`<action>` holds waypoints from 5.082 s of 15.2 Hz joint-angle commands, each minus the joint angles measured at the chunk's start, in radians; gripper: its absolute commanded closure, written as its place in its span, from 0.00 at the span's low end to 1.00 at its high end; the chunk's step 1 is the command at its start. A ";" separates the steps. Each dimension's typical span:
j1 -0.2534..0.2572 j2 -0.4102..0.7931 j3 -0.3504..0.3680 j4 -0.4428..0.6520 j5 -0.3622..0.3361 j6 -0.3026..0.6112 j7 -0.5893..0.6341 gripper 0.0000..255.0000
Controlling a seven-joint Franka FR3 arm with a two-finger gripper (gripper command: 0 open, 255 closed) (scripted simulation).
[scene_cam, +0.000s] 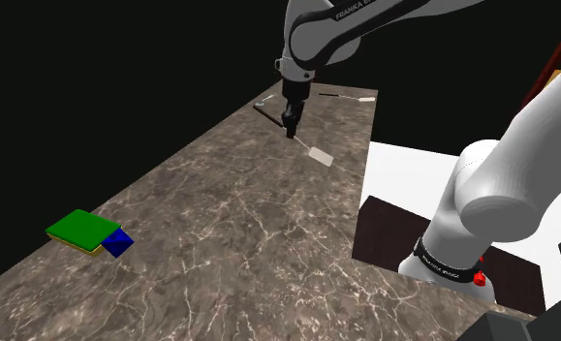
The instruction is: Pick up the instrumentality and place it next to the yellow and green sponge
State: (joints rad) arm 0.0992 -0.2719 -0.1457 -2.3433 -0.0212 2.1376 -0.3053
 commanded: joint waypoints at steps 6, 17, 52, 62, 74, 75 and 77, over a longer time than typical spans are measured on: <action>0.043 0.008 0.067 0.047 0.014 -0.040 0.100 1.00; 0.153 0.142 0.231 0.188 0.029 -0.045 0.365 1.00; 0.370 0.652 0.387 0.628 -0.116 0.005 0.793 1.00; 0.370 0.652 0.387 0.628 -0.116 0.004 0.793 0.00; 0.367 0.601 0.394 0.685 -0.098 -0.101 0.782 0.00; 0.367 0.601 0.394 0.685 -0.098 -0.101 0.782 0.00; 0.367 0.601 0.394 0.685 -0.098 -0.101 0.782 0.00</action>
